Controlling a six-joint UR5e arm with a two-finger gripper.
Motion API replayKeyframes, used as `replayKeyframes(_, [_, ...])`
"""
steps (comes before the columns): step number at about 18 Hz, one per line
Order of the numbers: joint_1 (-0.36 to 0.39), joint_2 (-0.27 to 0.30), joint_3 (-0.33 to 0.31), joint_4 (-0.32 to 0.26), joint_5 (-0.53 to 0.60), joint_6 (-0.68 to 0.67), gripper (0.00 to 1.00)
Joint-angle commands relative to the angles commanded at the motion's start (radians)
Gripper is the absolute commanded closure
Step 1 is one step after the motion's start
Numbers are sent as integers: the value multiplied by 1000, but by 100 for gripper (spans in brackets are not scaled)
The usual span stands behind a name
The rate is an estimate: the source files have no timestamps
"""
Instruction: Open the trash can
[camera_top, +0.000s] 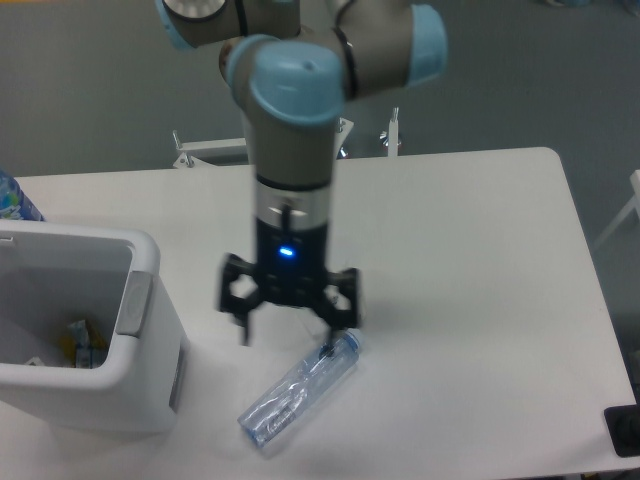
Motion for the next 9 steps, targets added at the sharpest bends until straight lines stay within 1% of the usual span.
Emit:
replayKeyframes(3, [51,-38,-3,-9,34,138,0])
replayKeyframes(5, [69,-64,-12,-14,66,251,0])
replayKeyframes(7, [92,-63,-44,-17,103,345,0])
replayKeyframes(9, [94,-69,-54,-17,107,419,0])
